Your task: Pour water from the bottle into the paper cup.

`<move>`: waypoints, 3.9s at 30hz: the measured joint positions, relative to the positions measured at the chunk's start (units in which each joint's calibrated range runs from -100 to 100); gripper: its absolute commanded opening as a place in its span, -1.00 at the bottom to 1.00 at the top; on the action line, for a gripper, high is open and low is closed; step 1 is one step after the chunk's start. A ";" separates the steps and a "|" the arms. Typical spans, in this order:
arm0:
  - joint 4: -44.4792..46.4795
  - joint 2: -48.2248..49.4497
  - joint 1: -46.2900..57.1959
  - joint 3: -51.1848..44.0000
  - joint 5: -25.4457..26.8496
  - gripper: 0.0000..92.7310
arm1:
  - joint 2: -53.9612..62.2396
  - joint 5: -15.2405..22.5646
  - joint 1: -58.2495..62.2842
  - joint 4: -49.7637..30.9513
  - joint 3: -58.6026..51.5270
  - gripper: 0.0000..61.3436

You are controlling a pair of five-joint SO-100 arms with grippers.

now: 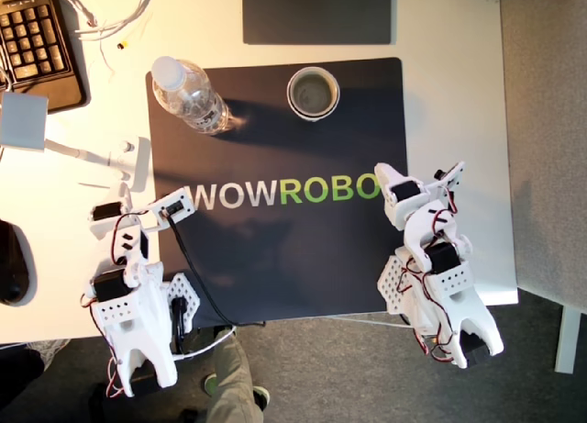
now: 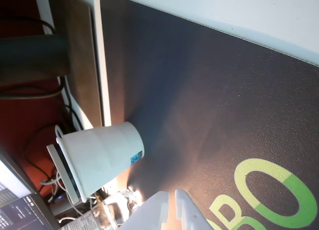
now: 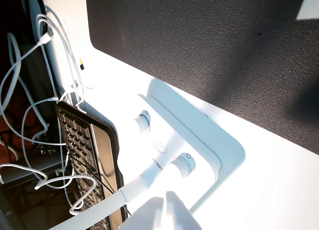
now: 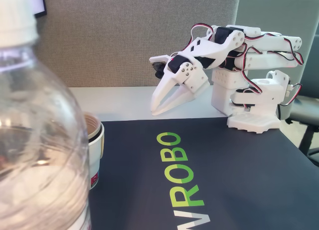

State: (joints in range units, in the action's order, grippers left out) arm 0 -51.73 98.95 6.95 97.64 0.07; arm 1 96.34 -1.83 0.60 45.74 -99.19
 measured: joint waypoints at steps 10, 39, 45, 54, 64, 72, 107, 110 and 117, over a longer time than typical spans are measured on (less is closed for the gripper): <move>0.00 0.00 0.00 0.00 0.00 -1.00 | 0.00 0.00 0.00 0.00 0.00 -0.96; 3.58 0.00 -0.28 1.09 0.00 -1.00 | 0.00 0.00 0.00 0.00 0.00 -0.96; 5.37 0.00 -2.50 1.18 0.93 -0.90 | 0.00 0.00 0.00 0.00 0.00 -0.88; 11.88 -6.71 -2.32 1.18 10.99 -0.81 | -2.27 4.44 0.50 -1.62 0.00 -0.97; 32.23 -30.40 8.71 -0.54 27.69 -0.98 | -64.58 26.76 17.28 -70.07 0.27 -1.00; 67.24 -49.04 27.90 -0.27 39.95 -0.95 | -111.72 43.76 9.19 -110.79 3.42 -1.00; 103.87 -104.97 37.81 -35.16 46.30 0.56 | -109.54 53.33 -10.99 -117.36 7.47 0.44; 103.87 -105.84 37.44 -36.52 46.30 0.56 | -109.02 53.33 -9.59 -115.33 10.62 0.42; 103.87 -106.18 35.77 -36.52 46.30 0.03 | -111.11 53.14 -7.89 -110.54 21.60 0.39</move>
State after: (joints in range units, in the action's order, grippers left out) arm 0 52.14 -7.23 42.72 61.12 46.37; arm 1 -14.77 51.31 -7.29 -64.80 -77.59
